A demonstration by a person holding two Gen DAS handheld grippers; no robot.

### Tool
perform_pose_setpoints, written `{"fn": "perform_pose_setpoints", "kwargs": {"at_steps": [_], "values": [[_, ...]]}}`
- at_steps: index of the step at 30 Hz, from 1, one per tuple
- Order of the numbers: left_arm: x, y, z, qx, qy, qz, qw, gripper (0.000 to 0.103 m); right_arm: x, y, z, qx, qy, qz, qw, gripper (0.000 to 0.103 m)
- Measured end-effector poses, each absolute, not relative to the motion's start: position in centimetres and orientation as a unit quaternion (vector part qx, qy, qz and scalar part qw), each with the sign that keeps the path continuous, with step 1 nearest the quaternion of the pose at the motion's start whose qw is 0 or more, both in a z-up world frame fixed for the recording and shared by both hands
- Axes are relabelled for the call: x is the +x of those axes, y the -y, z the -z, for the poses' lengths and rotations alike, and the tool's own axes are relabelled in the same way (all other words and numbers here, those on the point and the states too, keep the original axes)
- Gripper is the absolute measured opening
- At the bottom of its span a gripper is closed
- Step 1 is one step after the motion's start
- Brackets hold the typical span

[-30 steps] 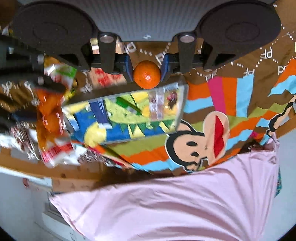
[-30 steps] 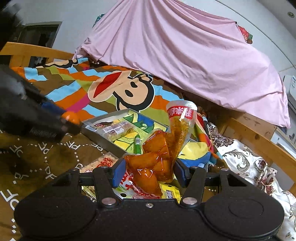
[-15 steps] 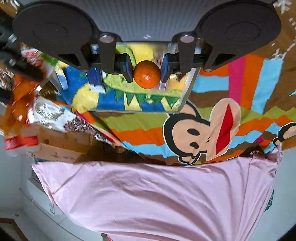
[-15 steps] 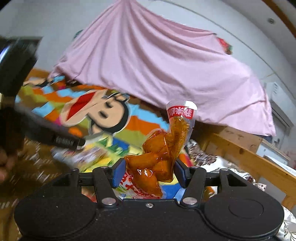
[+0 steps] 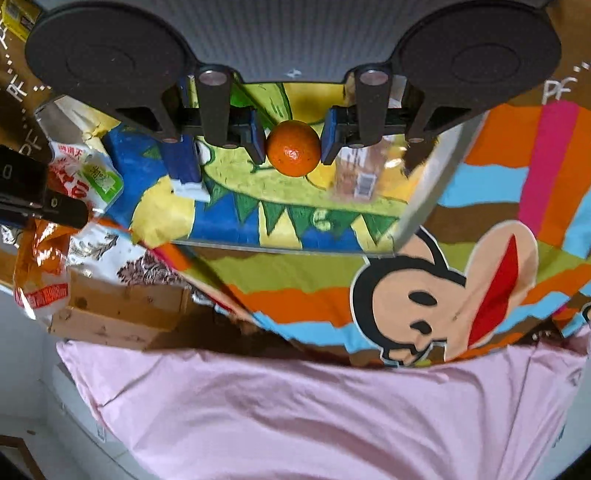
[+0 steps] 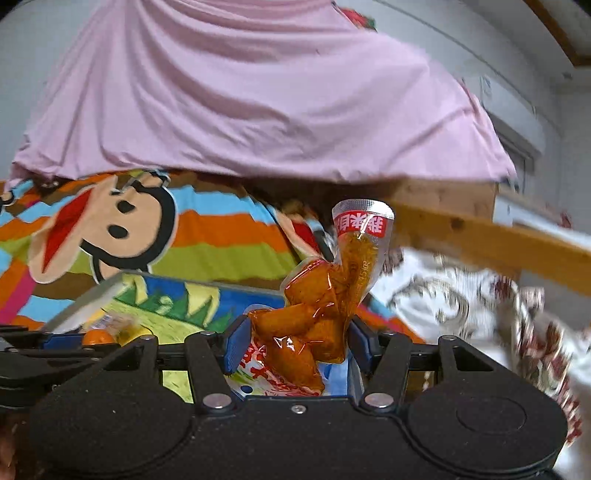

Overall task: Organize snacks
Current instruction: 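Carry the orange and bag into the dinosaur tray and open both grippers, then lift both tools back from the tray toward the remaining snacks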

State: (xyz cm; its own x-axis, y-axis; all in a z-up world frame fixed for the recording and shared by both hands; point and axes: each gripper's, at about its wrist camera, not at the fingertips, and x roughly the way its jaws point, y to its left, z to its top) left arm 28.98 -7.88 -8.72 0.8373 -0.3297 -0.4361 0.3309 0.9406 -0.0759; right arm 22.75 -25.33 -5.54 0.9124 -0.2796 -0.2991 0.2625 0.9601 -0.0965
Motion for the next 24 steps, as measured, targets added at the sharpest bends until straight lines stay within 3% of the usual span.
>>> {"fn": "perform_pose_setpoints", "kwargs": {"at_steps": [13,16,18,22,24], "values": [[30.2,8.1,10.6,-0.010,-0.294,0.182,0.938,0.036,24.7,25.0,7.7,-0.013,-0.240,0.100,0.966,0.062],[30.1,8.0,10.4,-0.012,-0.299,0.179,0.937,0.046,24.7,25.0,7.7,-0.018,-0.252,0.089,0.963,0.068],[29.9,7.9,10.2,-0.010,-0.299,0.178,0.938,0.054,24.7,24.9,7.3,-0.025,-0.255,0.081,0.963,0.080],[29.0,7.5,9.8,-0.012,-0.294,0.174,0.940,0.062,23.9,25.1,6.0,-0.026,-0.240,0.084,0.967,0.082],[28.6,7.3,9.3,-0.015,-0.293,0.171,0.941,0.064,23.2,25.4,5.0,-0.022,-0.226,0.085,0.970,0.087]]}}
